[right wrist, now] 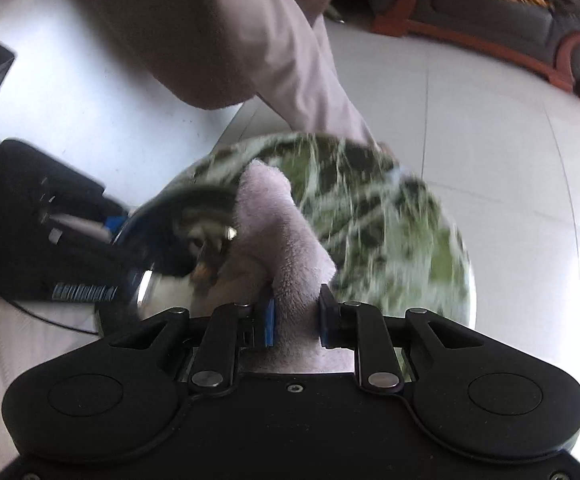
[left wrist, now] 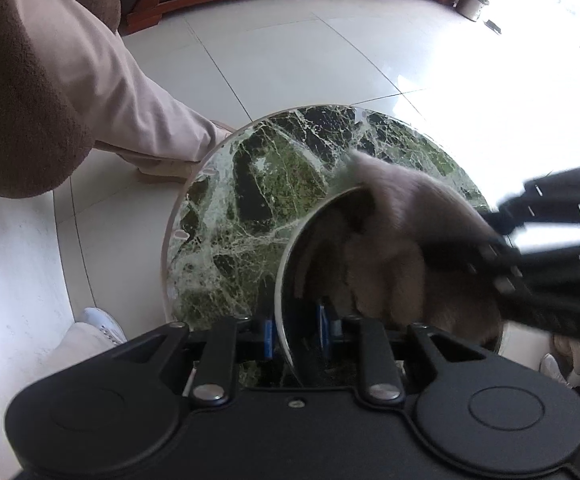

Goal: Clean bowl
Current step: 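Scrub the bowl interior with the towel in the right gripper while the left gripper holds the rim, then wipe the bowl wall by the rim with the right gripper while the left gripper holds the rim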

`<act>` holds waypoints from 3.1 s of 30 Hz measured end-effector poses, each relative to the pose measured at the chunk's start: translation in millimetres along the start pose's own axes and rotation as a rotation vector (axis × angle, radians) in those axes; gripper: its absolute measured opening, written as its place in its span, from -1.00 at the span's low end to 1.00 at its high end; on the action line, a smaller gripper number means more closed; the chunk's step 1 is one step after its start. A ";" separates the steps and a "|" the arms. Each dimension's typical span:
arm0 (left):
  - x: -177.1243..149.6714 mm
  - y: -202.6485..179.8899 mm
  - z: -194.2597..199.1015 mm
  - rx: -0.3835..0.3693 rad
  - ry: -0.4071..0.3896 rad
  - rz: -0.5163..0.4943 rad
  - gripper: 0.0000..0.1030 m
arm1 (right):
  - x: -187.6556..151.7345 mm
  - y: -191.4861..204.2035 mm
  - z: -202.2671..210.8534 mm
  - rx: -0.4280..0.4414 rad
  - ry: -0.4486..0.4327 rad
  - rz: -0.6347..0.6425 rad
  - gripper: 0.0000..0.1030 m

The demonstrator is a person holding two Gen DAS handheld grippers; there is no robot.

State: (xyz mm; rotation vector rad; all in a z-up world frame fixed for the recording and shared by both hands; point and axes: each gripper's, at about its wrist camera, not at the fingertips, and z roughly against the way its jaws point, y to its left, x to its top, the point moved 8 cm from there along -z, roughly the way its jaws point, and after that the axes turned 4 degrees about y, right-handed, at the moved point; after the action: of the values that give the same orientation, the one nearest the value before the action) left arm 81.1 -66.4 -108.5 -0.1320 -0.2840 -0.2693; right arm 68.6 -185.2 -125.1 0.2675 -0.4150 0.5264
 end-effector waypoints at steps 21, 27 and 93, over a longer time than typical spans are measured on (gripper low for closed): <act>-1.7 1.5 -0.8 -0.014 -0.029 0.084 -0.62 | -27.3 -5.6 8.4 0.015 -0.099 -0.358 -0.60; 18.1 0.4 9.4 -0.030 -0.088 0.067 -0.64 | -28.8 -10.6 8.3 0.019 -0.095 -0.368 -0.60; 1.0 -7.4 0.3 -0.015 0.011 0.063 -0.65 | -4.6 -22.9 -0.1 -0.035 -0.084 -0.226 -0.57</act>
State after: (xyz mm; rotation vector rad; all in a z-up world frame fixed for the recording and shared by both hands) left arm 79.9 -73.6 -107.3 -0.1540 -0.2664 -0.2098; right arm 77.3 -206.3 -130.5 0.2994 -0.4686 0.2865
